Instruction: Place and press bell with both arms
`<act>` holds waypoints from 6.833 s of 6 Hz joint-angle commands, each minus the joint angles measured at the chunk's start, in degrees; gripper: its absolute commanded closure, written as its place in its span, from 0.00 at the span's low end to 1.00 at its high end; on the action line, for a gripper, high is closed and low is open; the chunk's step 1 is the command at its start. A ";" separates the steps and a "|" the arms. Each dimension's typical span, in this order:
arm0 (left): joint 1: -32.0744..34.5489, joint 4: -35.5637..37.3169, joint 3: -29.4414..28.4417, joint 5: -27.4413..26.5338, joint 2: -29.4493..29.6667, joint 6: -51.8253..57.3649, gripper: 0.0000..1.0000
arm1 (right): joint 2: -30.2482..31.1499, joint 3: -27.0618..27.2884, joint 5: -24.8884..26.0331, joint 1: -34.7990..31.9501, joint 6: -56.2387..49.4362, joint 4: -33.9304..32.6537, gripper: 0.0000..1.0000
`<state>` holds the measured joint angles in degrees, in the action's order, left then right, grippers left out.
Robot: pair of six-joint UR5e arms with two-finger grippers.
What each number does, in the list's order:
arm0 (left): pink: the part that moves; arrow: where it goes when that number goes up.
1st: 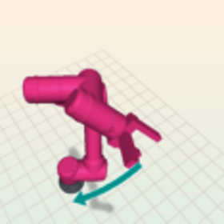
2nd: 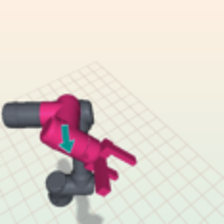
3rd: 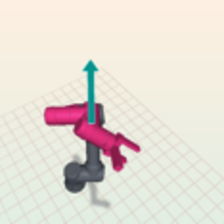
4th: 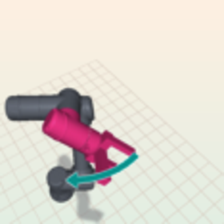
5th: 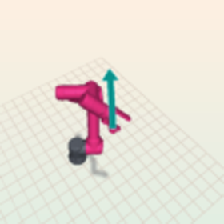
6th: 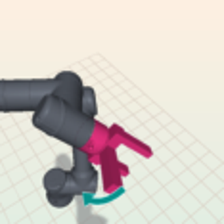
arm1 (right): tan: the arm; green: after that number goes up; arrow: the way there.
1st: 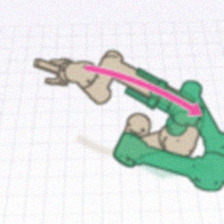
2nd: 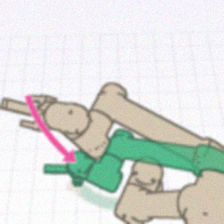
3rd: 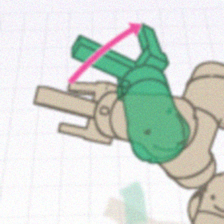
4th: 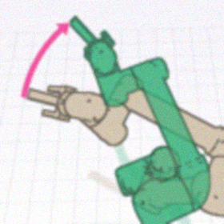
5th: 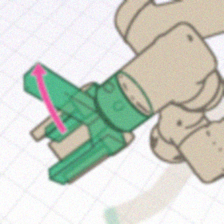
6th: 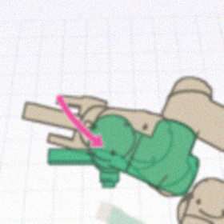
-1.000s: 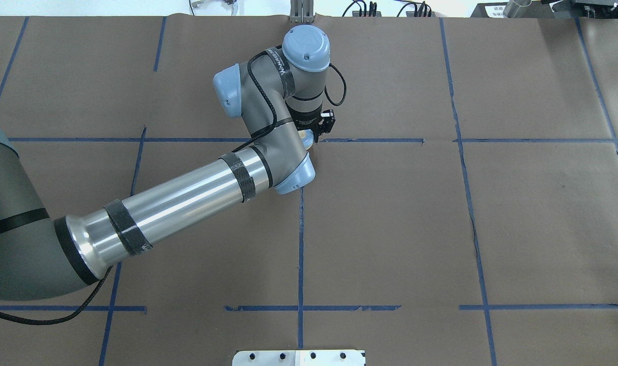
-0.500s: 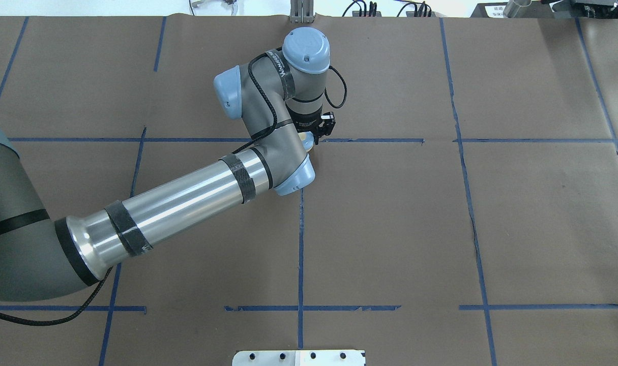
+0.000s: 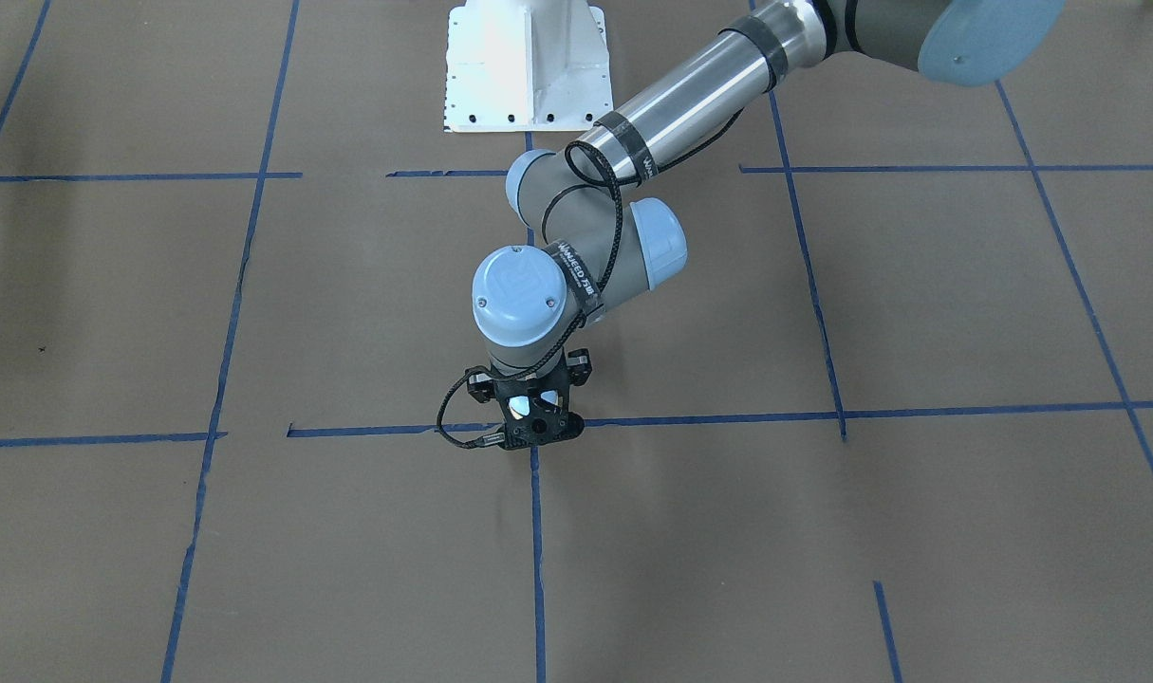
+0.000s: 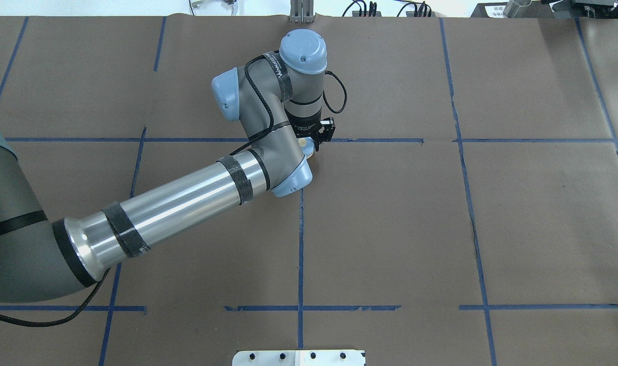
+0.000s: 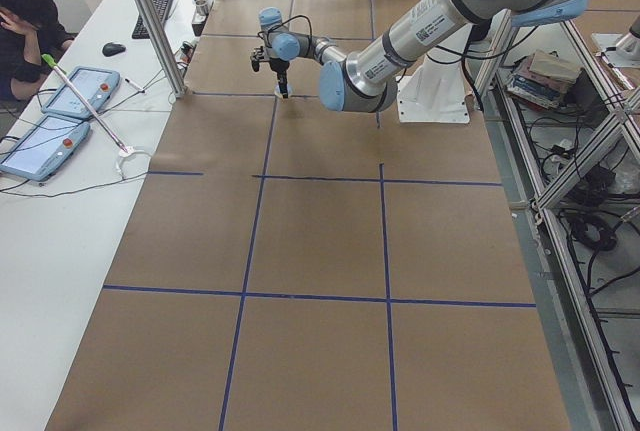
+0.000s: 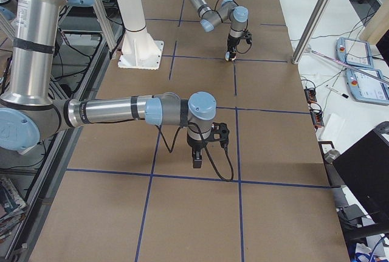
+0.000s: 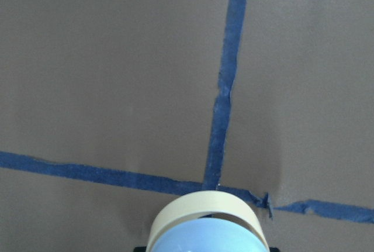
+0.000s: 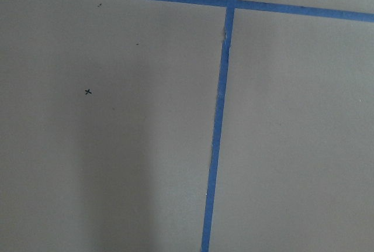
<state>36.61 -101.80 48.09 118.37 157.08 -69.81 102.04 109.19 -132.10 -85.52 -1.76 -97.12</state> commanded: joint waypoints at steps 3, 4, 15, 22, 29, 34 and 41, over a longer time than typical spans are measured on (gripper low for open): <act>0.91 2.38 6.71 0.20 -1.42 -0.41 0.00 | -0.26 0.06 0.00 0.00 0.09 0.00 0.00; 3.62 7.45 15.89 0.28 -5.26 0.54 0.00 | -0.26 0.06 0.00 0.00 0.09 0.00 0.00; 55.80 13.38 51.22 17.95 -73.48 77.15 0.00 | -4.30 0.67 -0.18 0.43 0.18 0.09 0.00; 56.90 12.77 51.93 17.42 -75.34 76.67 0.00 | -41.16 -0.90 12.98 37.35 48.58 0.09 0.00; 56.82 12.77 52.02 17.86 -75.34 76.49 0.00 | -74.62 -47.13 20.13 47.98 63.12 13.89 0.96; 56.82 12.77 52.02 18.04 -75.34 76.23 0.00 | -72.60 -47.40 21.35 50.00 62.75 13.80 0.97; 56.82 12.68 51.84 18.04 -75.43 76.31 0.00 | -73.39 -44.07 18.13 46.77 62.58 13.62 0.86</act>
<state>93.43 -89.10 99.98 136.41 81.65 6.50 28.65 63.78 -111.98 -37.37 60.83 -83.43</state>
